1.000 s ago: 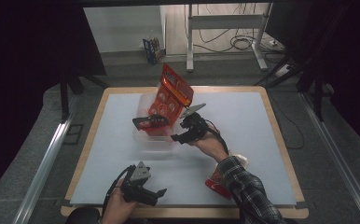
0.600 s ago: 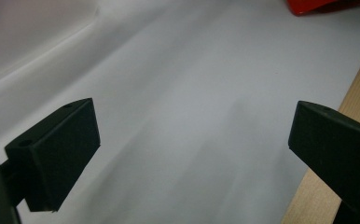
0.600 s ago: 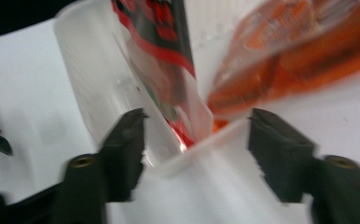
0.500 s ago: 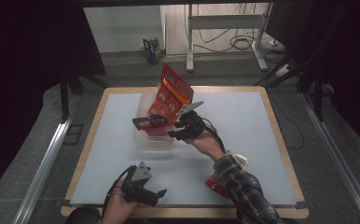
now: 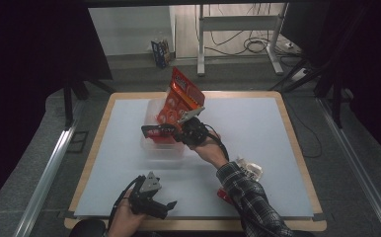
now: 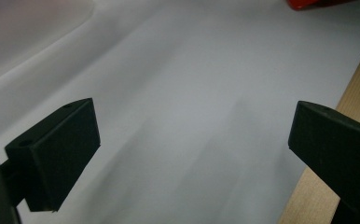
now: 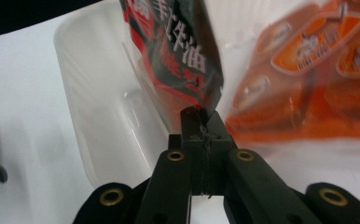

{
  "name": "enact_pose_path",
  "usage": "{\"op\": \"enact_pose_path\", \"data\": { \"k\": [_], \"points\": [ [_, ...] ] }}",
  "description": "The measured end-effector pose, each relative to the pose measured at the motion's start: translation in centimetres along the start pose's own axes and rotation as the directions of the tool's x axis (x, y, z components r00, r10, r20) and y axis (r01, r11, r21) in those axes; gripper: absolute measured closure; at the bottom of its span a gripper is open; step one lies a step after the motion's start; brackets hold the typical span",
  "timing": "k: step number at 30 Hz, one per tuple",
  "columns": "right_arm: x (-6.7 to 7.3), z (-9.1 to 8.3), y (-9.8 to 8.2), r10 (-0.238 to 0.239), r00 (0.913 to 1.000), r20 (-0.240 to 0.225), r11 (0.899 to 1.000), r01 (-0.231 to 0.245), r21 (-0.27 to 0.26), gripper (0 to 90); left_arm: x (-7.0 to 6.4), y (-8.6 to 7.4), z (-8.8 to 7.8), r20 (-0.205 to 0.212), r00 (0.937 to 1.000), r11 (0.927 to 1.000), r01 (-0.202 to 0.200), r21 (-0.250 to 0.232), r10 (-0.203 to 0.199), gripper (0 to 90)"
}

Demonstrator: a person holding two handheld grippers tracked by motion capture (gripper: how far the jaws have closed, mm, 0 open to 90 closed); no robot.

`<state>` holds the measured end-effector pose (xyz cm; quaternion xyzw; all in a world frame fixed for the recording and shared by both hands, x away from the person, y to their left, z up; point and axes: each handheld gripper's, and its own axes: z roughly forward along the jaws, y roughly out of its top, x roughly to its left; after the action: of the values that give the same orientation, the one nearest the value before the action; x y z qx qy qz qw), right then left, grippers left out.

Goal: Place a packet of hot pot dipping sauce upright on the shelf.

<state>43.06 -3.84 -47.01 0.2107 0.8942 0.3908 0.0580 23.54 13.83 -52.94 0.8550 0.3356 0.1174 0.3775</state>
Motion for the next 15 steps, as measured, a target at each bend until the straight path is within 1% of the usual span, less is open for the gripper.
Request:
{"op": "enact_pose_path", "data": {
  "k": [1,3,5,8,13,15],
  "points": [
    [-0.1,-0.1,-0.2,0.004,1.0000,0.001,1.000,-0.004,0.002,87.0,0.0,0.0,0.0,0.000,1.0000,1.0000,0.000,0.001,0.000,1.9],
    [0.0,-0.4,-0.3,-0.008,0.9999,0.010,1.000,0.008,0.004,78.0,0.0,0.0,0.0,-0.001,1.0000,1.0000,0.001,0.000,-0.001,1.9],
    [0.2,-0.8,-0.4,-0.018,0.9998,0.007,1.000,0.018,-0.010,67.0,0.1,0.0,0.0,-0.002,1.0000,1.0000,0.004,-0.002,-0.004,1.9],
    [0.5,-1.4,-0.6,-0.031,0.9992,0.026,0.999,0.031,-0.020,54.1,0.1,0.0,-0.1,-0.003,1.0000,1.0000,0.002,-0.003,-0.002,2.1],
    [0.9,-2.1,-1.6,-0.030,0.9980,0.055,0.999,0.031,-0.016,35.8,0.0,0.0,0.0,-0.001,1.0000,1.0000,-0.001,-0.002,0.001,2.2],
    [1.0,-2.4,-2.1,-0.021,0.9979,0.062,1.000,0.022,-0.014,29.2,0.0,0.0,0.0,-0.002,1.0000,1.0000,-0.002,-0.002,0.002,2.3]
  ]
}}
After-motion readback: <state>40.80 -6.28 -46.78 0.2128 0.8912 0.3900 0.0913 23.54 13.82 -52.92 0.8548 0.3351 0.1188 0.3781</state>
